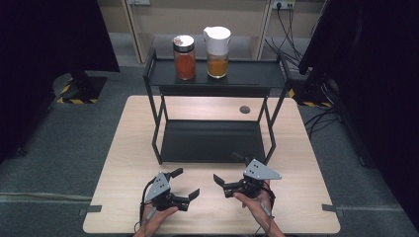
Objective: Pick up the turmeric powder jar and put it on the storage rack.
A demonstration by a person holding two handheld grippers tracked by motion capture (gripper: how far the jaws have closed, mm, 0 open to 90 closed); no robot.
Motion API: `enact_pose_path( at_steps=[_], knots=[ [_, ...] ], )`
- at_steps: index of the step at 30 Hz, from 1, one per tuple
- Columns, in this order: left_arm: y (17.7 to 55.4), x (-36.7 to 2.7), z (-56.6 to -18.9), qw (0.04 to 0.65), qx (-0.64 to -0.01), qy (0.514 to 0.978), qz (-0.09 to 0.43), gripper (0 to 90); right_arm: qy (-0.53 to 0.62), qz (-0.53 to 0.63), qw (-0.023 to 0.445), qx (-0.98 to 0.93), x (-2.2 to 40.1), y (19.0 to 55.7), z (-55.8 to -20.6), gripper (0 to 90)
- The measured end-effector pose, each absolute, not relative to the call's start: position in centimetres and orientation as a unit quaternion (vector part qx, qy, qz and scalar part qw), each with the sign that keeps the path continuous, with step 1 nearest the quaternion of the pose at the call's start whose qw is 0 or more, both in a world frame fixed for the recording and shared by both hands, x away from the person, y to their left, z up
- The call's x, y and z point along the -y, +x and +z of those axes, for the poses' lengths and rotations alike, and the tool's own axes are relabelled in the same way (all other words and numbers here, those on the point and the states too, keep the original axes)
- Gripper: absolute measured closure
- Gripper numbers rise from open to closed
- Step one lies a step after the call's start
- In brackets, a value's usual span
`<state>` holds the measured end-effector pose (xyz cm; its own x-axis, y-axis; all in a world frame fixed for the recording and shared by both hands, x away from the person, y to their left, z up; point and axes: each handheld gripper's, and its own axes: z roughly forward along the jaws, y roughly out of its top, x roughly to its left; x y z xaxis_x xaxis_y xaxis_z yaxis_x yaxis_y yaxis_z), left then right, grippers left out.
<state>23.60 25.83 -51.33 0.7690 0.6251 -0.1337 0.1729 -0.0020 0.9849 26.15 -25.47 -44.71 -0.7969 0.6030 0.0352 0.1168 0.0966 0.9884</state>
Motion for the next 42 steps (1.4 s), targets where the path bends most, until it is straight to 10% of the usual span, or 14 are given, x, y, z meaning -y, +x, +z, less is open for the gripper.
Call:
enact_pose_path(
  at_steps=[42],
  knots=[
    [23.1, -26.6, -51.4, 0.648, -0.296, 0.678, 0.182, 1.8, 0.269, 0.608, 0.185, -0.724, 25.2, 26.6, -47.9, 1.4]
  ],
)
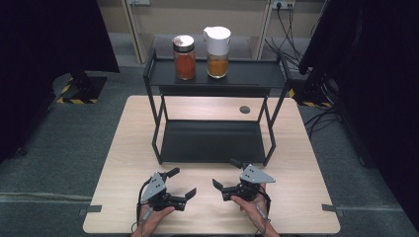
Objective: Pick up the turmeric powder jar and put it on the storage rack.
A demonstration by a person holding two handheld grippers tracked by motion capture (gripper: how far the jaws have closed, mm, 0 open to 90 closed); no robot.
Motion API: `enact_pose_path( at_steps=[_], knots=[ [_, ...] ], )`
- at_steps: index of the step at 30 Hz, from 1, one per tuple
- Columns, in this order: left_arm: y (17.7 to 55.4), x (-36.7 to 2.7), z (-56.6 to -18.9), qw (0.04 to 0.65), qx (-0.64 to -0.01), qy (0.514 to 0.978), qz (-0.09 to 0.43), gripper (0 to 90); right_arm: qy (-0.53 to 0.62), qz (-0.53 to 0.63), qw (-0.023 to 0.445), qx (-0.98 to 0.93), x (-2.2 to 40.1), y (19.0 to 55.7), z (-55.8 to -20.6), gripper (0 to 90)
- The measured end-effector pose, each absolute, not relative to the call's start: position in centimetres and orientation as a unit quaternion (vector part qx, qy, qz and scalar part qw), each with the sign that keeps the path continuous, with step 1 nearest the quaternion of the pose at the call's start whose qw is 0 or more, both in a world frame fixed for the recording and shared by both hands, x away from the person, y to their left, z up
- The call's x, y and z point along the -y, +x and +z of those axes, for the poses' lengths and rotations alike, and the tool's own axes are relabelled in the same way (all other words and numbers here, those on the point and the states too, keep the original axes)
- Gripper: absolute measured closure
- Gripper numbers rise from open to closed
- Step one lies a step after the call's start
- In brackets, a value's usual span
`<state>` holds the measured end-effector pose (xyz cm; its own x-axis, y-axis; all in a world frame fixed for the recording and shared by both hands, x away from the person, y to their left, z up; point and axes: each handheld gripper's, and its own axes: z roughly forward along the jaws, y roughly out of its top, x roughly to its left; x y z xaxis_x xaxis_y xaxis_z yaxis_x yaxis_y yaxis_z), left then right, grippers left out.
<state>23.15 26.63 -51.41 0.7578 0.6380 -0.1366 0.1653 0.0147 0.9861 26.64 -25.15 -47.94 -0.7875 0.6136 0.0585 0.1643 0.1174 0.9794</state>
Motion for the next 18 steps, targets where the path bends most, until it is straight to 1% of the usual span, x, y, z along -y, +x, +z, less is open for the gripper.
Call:
enact_pose_path(
  at_steps=[18],
  knots=[
    [23.17, -26.62, -51.43, 0.647, -0.298, 0.678, 0.182, 1.9, 0.273, 0.605, 0.182, -0.725, 25.25, 26.77, -47.99, 1.4]
  ],
)
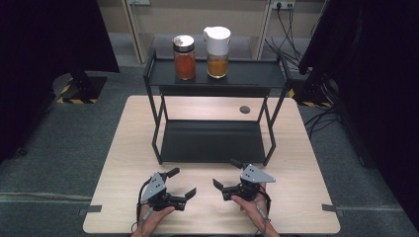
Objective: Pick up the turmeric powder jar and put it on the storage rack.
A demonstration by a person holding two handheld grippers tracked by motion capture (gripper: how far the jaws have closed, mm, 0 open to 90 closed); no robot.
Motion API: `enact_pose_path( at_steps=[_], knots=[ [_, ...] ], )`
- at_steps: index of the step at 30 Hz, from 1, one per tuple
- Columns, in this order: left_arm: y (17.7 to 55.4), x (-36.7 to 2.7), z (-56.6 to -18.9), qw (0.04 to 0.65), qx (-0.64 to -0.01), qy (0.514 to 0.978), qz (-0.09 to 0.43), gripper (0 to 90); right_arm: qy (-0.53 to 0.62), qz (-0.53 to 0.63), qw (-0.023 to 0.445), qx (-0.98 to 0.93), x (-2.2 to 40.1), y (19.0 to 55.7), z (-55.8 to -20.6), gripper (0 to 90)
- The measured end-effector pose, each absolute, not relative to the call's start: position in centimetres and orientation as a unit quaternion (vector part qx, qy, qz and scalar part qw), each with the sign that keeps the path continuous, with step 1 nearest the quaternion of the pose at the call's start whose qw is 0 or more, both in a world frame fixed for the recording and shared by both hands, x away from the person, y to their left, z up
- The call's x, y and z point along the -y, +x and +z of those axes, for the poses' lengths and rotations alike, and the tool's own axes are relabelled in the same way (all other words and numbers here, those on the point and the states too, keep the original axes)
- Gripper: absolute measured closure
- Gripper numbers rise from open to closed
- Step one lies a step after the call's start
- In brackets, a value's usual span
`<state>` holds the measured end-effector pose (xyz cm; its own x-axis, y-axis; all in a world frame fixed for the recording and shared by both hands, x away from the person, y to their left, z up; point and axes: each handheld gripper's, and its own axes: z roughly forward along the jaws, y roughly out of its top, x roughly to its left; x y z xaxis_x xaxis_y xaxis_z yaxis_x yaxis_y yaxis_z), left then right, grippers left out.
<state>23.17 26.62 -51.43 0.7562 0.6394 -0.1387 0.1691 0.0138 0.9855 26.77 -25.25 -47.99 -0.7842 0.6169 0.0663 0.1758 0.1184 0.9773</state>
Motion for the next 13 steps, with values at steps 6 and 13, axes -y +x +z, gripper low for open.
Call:
enact_pose_path(
  at_steps=[6, 13],
  knots=[
    [23.18, -26.62, -51.46, 0.647, -0.299, 0.678, 0.182, 1.8, 0.273, 0.606, 0.183, -0.725, 25.28, 26.77, -48.0, 1.3],
    [23.21, -26.58, -51.47, 0.646, -0.3, 0.678, 0.181, 1.9, 0.274, 0.607, 0.183, -0.723, 25.36, 26.79, -48.01, 1.4]
  ],
)
